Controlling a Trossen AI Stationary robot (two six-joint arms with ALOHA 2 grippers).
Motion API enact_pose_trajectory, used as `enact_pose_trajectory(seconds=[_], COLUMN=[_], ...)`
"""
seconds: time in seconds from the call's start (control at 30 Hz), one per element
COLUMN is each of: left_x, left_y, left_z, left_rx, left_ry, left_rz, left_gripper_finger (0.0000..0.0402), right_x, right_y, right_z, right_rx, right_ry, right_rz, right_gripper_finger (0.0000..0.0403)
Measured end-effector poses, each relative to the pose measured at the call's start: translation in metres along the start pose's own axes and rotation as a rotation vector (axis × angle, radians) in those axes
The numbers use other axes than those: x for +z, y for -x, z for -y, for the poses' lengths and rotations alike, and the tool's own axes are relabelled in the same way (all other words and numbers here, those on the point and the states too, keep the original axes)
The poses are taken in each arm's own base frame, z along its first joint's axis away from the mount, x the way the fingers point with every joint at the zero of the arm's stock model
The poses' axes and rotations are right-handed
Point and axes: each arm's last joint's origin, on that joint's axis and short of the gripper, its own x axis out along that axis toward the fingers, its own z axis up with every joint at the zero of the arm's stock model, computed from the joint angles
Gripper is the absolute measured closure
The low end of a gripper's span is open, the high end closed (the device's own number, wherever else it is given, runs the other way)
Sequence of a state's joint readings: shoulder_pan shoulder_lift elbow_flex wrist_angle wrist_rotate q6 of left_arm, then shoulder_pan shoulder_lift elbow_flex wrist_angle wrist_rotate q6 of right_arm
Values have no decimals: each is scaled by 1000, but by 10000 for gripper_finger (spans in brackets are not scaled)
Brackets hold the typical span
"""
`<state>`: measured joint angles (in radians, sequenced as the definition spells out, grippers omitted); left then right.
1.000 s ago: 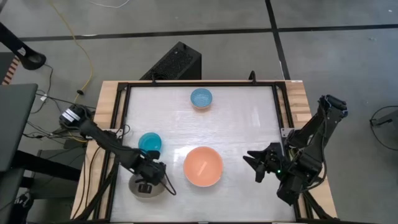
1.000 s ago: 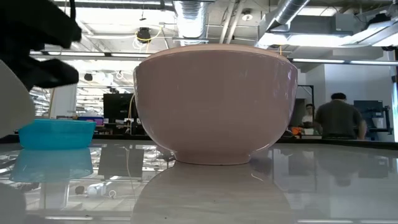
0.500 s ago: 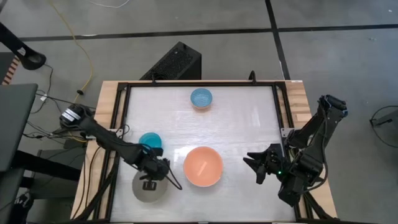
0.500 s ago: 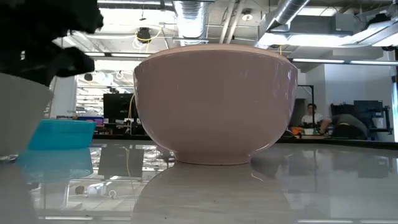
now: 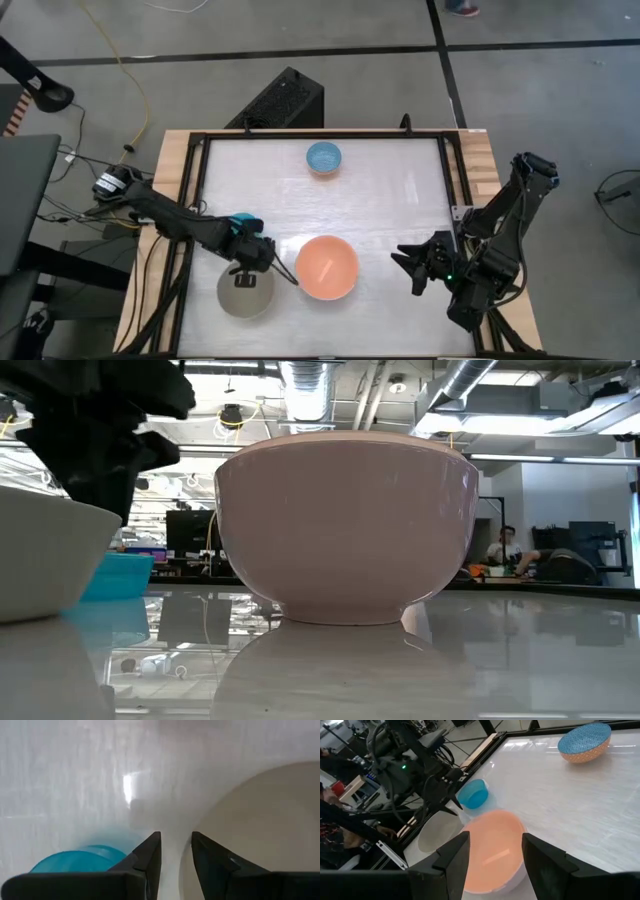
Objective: Nest bowls inside each other
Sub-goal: Stack the gray bowl on top of the orange bowl
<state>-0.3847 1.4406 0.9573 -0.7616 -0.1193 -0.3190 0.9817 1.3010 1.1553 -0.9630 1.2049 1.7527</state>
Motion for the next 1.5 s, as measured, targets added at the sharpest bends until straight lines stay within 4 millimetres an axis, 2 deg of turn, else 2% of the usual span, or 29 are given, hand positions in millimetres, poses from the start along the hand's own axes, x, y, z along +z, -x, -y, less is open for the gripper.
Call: enact_pose_trajectory(seconds=[0.3, 0.6, 0.8, 0.97, 1.17, 1.33, 1.5], left_x=[4, 4, -14, -22, -16, -5, 24], left_y=[-2, -4, -21, -28, -28, -26, -13], left_z=[-19, -24, -24, -26, -24, -24, -19], left_rx=[-138, -172, -220, -178, -247, -345, -505], left_ry=[13, 13, 41, 68, 71, 138, 191], left_rz=[-54, -60, -125, -151, -102, -28, 179], left_gripper_finger=[305, 305, 305, 311, 391, 400, 401], right_x=[0, 0, 0, 0, 0, 0, 0], right_y=[0, 0, 0, 0, 0, 0, 0], right_z=[0, 0, 0, 0, 0, 0, 0], right_rx=[0, 0, 0, 0, 0, 0, 0], right_ry=[-2, -1, -2, -1, -1, -1, 4], right_rz=[-1, -1, -1, -1, -1, -1, 0], right_gripper_finger=[191, 191, 191, 191, 191, 191, 191])
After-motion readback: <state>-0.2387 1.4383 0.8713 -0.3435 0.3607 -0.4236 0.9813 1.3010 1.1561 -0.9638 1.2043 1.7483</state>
